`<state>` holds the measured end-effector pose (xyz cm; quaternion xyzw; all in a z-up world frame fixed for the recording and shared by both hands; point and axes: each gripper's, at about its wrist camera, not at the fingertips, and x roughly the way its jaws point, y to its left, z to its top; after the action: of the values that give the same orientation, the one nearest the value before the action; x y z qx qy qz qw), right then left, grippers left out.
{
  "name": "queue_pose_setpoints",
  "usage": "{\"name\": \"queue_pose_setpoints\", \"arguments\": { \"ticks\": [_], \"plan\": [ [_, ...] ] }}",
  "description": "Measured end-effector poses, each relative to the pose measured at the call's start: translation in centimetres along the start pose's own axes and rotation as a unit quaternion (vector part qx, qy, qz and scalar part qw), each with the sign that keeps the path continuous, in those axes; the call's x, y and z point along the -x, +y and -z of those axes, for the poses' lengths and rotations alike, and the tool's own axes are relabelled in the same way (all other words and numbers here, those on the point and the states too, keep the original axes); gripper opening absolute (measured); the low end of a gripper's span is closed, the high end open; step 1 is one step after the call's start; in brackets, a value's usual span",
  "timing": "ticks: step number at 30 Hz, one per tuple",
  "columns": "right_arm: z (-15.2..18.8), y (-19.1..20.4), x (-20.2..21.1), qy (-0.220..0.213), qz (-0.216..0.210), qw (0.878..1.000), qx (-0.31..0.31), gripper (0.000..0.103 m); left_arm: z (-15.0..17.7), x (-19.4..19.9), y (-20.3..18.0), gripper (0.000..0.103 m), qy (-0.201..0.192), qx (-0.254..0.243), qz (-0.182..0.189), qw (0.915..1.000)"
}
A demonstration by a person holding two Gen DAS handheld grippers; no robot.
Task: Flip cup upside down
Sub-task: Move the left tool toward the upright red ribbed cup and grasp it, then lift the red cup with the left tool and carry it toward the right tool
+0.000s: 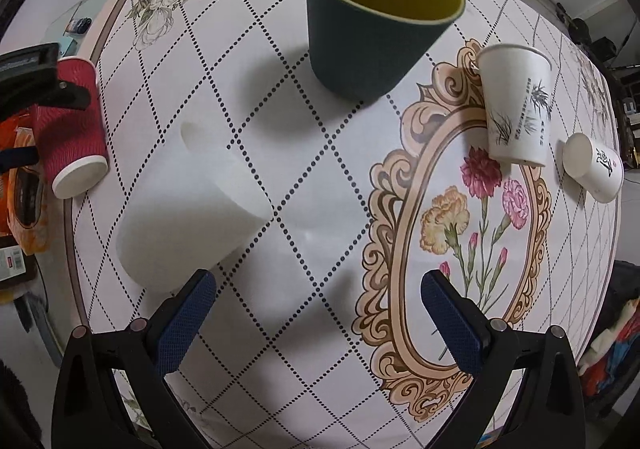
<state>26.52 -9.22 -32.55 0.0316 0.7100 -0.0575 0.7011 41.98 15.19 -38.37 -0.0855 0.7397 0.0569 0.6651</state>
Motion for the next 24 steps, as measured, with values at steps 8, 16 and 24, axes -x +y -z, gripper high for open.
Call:
{"name": "queue_pose_setpoints", "arguments": {
  "ticks": [8,16,24],
  "plan": [
    [-0.4,-0.1,0.0,0.001,-0.002,1.000,-0.004,0.103,0.0,-1.7,-1.1,0.080,-0.003,-0.047,-0.048,0.9977],
    [0.2,-0.9,0.2,-0.005,-0.002,1.000,-0.013,0.103,1.8,-1.9,-3.3,0.076,-0.025,-0.088,-0.076,0.9929],
    [1.3,-2.4,0.1,-0.007,-0.001,1.000,-0.025,0.103,4.8,0.3,-5.3,0.076,-0.037,-0.106,-0.071,0.9911]
  ]
}}
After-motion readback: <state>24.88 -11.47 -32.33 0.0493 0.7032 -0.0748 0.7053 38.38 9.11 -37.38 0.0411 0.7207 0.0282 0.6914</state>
